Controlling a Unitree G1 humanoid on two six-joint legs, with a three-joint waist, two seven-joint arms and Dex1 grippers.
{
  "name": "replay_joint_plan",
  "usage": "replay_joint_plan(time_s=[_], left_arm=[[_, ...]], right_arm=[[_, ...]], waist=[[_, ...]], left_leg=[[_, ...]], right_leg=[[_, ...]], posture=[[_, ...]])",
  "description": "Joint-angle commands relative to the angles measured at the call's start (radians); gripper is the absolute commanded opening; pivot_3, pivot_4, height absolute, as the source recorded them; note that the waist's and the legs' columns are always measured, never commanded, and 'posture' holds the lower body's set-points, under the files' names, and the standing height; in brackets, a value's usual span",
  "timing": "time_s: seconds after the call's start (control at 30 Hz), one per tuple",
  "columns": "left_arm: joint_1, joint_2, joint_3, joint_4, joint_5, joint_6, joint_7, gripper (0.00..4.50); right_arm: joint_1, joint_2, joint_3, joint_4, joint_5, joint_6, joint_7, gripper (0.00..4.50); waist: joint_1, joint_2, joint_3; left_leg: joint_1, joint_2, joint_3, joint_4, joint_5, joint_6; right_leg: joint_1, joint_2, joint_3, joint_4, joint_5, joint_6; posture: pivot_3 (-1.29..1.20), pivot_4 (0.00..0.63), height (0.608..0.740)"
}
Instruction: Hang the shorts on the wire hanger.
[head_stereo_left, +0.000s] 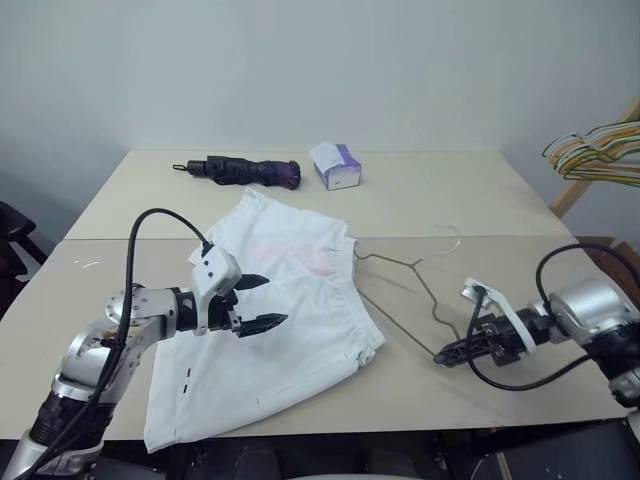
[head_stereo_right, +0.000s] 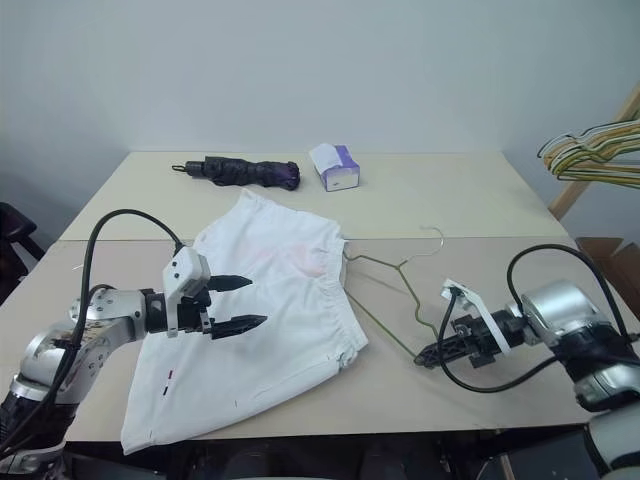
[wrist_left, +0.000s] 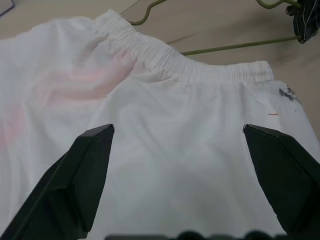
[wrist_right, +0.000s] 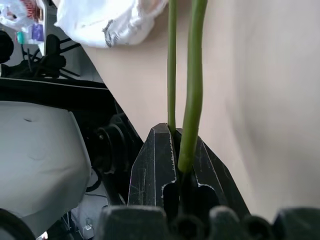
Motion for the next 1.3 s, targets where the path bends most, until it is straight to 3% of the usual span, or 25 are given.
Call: replay_joint_plan(time_s=[0.03, 0.27, 0.4, 0.57, 0.9, 1.03, 1.17, 1.3], left_arm=[[-0.020, -0.008, 0.006, -0.031, -0.002, -0.016, 0.005, 4.46], [-0.009, -0.013, 0.015, -0.046, -0.004, -0.013, 0.016, 4.46], [0.000, -0.014, 0.012, -0.051, 0.003, -0.015, 0.026, 4.46], [0.006, -0.019, 0.011, -0.057, 0.001, -0.014, 0.032, 4.46], [-0.024, -0.003, 0.032, -0.021, -0.007, -0.034, -0.006, 4.46], [-0.057, 0.011, 0.064, 0.010, -0.032, -0.065, -0.067, 4.46], [-0.111, 0.013, 0.172, 0.030, -0.134, -0.095, -0.138, 4.46], [-0.306, -0.010, 0.243, 0.170, -0.118, -0.125, -0.037, 4.46]], right_arm=[[-0.083, 0.027, 0.049, 0.113, -0.032, -0.072, 0.064, 0.00], [-0.189, 0.090, 0.170, 0.268, -0.029, -0.163, 0.064, 0.00], [-0.270, 0.171, 0.136, 0.447, -0.072, -0.211, 0.064, 0.00], [-0.293, 0.216, 0.050, 0.518, -0.114, -0.259, 0.064, 0.00], [0.015, 0.192, -0.197, 0.012, -0.236, -0.691, -0.249, 0.00], [0.026, 0.198, -0.202, -0.079, -0.331, -0.775, -0.333, 0.00], [0.018, 0.191, -0.173, -0.131, -0.447, -0.877, -0.377, 0.00], [-0.003, 0.201, -0.186, -0.199, -0.450, -0.859, -0.339, 0.00]], waist=[[0.000, 0.000, 0.000], [0.003, 0.000, 0.000], [0.001, 0.001, 0.000], [0.012, 0.001, 0.000], [0.031, 0.001, 0.000], [0.020, 0.002, 0.000], [0.009, 0.001, 0.000], [0.011, 0.001, 0.000]], left_leg=[[0.000, 0.000, 0.000, 0.000, 0.000, 0.000], [-0.001, 0.000, 0.000, 0.000, 0.000, 0.000], [0.000, 0.000, 0.000, 0.000, 0.000, -0.001], [-0.003, 0.000, 0.000, 0.000, 0.001, -0.001], [-0.004, 0.000, 0.000, 0.000, 0.001, -0.002], [-0.004, 0.000, 0.001, 0.000, 0.002, -0.003], [-0.005, 0.000, 0.001, 0.000, 0.001, -0.002], [-0.006, 0.000, 0.000, 0.001, 0.002, -0.002]], right_leg=[[0.000, 0.000, 0.000, 0.000, 0.000, 0.000], [-0.001, 0.000, 0.000, 0.001, 0.000, 0.000], [-0.001, 0.000, 0.000, 0.002, 0.000, 0.000], [-0.003, 0.000, 0.000, 0.002, 0.000, 0.000], [-0.005, 0.000, 0.000, 0.003, 0.000, 0.000], [-0.006, 0.000, 0.000, 0.004, 0.000, 0.000], [-0.006, 0.000, 0.000, 0.003, 0.000, 0.000], [-0.006, 0.000, 0.000, 0.003, 0.000, 0.000]], posture=[[0.08, 0.000, 0.740], [0.10, 0.000, 0.740], [0.10, 0.000, 0.740], [0.11, 0.000, 0.740], [0.06, 0.000, 0.740], [0.05, 0.000, 0.740], [0.05, 0.000, 0.740], [0.07, 0.000, 0.740]])
